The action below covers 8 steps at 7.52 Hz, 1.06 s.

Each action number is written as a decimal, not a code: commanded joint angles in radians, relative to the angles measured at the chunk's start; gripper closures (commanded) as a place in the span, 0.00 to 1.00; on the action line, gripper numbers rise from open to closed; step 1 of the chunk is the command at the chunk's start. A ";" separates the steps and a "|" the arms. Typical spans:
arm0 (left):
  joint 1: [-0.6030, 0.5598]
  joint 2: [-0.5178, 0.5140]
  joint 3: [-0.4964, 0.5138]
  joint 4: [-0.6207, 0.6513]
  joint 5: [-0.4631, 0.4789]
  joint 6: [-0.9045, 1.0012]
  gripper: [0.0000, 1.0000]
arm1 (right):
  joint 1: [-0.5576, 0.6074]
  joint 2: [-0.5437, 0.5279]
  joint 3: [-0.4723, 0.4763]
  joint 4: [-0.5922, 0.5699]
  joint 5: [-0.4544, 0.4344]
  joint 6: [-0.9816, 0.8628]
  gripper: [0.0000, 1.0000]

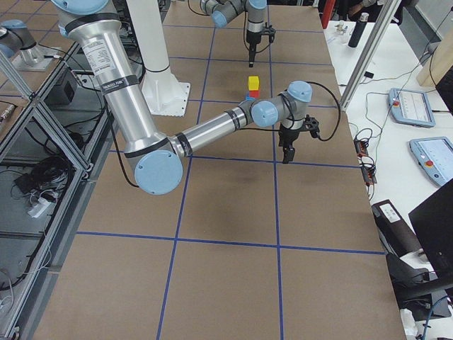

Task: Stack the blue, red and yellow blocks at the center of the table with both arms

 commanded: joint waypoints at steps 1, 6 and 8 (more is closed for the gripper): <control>-0.250 0.311 -0.085 -0.074 -0.007 0.315 0.01 | 0.014 -0.015 -0.018 0.028 -0.038 0.003 0.01; -0.751 0.390 0.469 -0.235 -0.218 1.043 0.01 | 0.224 -0.232 -0.019 0.193 0.012 -0.029 0.01; -0.756 0.408 0.599 -0.419 -0.215 1.048 0.01 | 0.331 -0.259 -0.088 0.190 0.144 -0.102 0.01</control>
